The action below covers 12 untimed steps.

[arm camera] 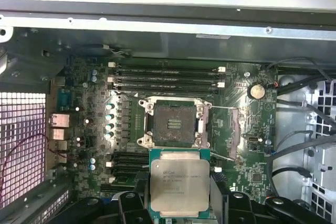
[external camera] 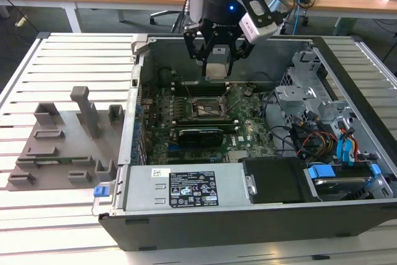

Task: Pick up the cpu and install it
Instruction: 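Pick up the cpu and move it towards the insertion slot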

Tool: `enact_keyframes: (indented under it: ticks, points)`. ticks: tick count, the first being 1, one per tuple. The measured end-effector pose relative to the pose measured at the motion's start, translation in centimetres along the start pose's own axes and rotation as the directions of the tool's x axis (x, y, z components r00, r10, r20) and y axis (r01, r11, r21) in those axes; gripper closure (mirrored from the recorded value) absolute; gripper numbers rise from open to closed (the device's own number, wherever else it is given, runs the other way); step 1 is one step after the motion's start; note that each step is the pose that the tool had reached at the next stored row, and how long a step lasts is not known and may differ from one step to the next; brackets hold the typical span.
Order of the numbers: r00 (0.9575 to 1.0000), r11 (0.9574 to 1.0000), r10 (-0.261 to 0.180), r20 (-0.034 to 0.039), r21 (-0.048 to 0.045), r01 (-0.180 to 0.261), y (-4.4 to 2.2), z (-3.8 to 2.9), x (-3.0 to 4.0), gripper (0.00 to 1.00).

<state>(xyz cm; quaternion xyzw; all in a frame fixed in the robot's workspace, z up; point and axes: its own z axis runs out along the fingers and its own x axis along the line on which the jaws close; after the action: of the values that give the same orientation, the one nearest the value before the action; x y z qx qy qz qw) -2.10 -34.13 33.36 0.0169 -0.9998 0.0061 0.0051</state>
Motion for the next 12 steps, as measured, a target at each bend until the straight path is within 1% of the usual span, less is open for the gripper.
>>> enact_keyframes:
  ticks: [1, 5, 10, 12]
  points:
    - [1.0, 1.0, 0.0, -0.0001, 0.0, 0.0, 0.11, 0.09, -0.25, 0.45]
    - [1.0, 1.0, 0.0, -0.0003, 0.0001, 0.0, 0.41, 0.39, -0.76, 0.45]
    - [1.0, 1.0, 0.0, -0.0006, 0.0, 0.0, 0.84, 0.92, -1.27, 0.45]
    - [1.0, 1.0, 0.0, -0.0007, 0.0001, 0.0, 1.2, 1.06, -1.32, 0.45]
